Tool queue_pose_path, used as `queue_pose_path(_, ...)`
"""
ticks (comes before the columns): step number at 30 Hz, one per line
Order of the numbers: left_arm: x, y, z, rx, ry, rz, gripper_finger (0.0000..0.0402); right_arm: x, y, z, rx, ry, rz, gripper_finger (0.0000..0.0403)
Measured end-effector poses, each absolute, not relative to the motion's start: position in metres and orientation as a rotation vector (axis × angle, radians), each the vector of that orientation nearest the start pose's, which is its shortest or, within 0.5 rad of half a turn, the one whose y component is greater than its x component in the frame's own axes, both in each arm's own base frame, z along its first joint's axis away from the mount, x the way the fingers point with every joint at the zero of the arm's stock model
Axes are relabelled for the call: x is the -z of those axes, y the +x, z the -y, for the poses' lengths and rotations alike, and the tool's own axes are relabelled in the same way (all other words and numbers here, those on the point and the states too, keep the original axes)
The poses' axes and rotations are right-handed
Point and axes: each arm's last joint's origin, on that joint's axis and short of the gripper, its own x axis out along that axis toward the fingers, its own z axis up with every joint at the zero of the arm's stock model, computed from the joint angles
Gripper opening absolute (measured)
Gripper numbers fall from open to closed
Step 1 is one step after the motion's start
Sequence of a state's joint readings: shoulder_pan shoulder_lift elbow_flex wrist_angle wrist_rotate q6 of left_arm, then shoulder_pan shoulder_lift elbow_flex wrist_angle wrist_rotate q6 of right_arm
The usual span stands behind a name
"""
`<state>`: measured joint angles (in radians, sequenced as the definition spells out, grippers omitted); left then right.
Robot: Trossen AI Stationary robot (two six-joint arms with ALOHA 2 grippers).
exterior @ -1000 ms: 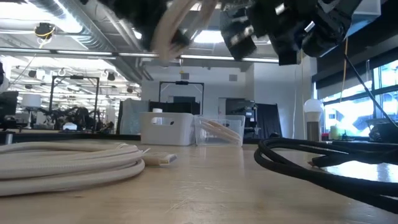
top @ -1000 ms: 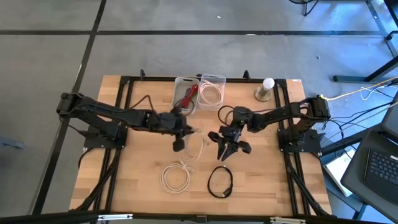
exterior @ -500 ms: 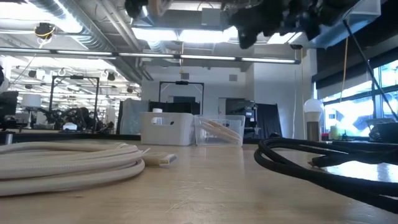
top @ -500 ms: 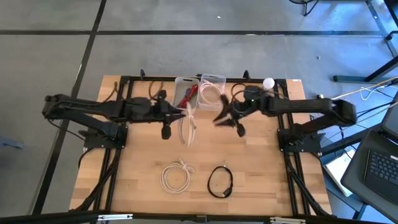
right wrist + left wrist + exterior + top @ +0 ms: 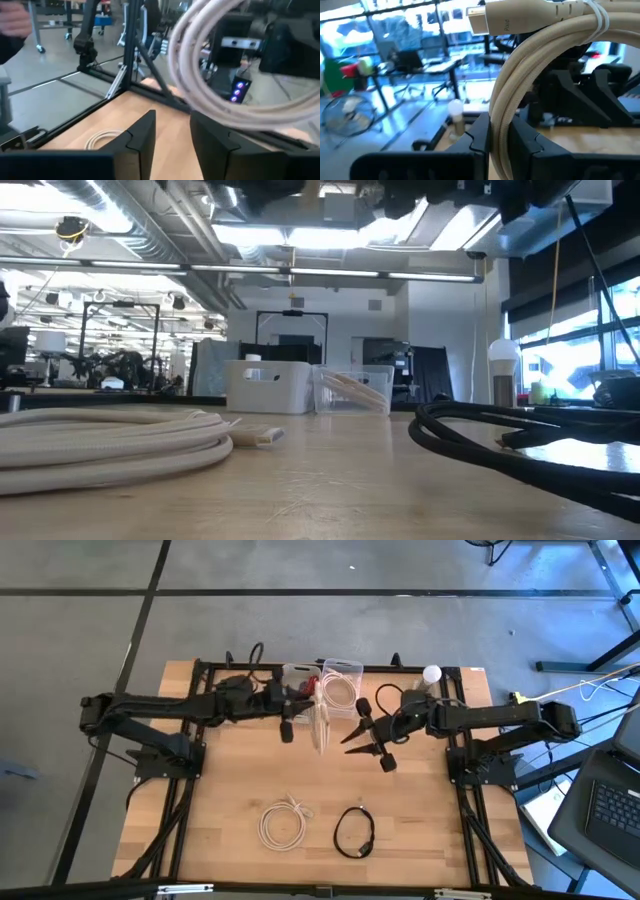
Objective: Pick and place USB-C Cables
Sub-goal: Put the top gray USB cable into the transparent bin
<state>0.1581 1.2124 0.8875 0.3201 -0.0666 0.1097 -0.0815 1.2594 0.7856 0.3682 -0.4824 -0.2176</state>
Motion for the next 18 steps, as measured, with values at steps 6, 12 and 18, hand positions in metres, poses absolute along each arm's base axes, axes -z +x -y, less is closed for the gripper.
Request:
queue_pose_path(6, -0.309, 0.297, -0.067, -0.161, 0.079, 0.029, 0.0031, -0.296, 0.278, 0.009, -0.397, -0.213, 0.038, 0.0141)
queue_pose_path(12, -0.304, 0.320, -0.078, -0.102, 0.053, 0.063, 0.0031, -0.300, 0.279, 0.010, -0.364, -0.221, 0.078, 0.0142)
queue_pose_path(18, -0.317, 0.343, -0.083, -0.049, 0.084, 0.092, 0.0031, -0.299, 0.279, 0.010, -0.350, -0.201, 0.072, 0.0142)
